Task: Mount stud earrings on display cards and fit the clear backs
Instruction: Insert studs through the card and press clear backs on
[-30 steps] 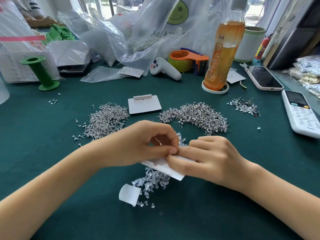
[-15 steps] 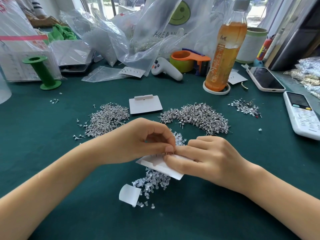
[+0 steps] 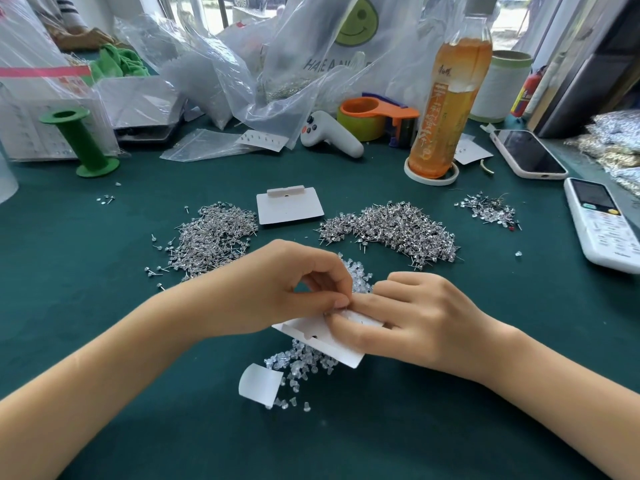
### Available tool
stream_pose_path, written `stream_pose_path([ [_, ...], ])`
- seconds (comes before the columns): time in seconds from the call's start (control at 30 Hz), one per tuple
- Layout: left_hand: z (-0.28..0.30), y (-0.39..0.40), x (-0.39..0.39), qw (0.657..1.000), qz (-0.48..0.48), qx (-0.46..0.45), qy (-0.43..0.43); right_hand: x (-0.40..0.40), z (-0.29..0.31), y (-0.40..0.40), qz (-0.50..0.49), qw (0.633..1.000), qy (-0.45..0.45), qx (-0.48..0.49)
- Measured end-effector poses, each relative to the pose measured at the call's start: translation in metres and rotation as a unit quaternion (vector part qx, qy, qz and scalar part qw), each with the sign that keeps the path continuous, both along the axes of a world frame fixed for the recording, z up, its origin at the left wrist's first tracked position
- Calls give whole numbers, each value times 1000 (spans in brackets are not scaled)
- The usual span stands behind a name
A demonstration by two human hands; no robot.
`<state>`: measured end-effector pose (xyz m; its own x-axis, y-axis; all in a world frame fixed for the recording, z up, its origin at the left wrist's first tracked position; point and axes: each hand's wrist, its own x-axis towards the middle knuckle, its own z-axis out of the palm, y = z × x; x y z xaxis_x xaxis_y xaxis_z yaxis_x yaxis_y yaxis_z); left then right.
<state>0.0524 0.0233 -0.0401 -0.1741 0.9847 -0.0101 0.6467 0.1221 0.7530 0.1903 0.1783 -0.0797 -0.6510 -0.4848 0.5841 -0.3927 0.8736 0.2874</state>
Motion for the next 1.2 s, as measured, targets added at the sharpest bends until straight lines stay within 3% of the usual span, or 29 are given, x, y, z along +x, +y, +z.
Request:
stream_pose_path([
  [0.7,5,3,1,999,-22,17,45,1,4,-5,-17,1000,24,1],
  [0.97,6,4,-4,1000,-11,7,15,-2,3,-5,-22,998,55,8],
  [1.03,9,5,-3,999,8,28,-17,-4,5,-2,-17,998,44,-39],
  [1.1,11,5,-6,991,79,103,-30,-6,7,-2,-12,985,13,-172],
  [1.13,13,5,-8,981,124,151,-21,-6,8,-2,-21,960,-11,-278],
  [1.2,13,3,-9,959,162,225,56,-7,11,-4,-42,848,-86,-521],
])
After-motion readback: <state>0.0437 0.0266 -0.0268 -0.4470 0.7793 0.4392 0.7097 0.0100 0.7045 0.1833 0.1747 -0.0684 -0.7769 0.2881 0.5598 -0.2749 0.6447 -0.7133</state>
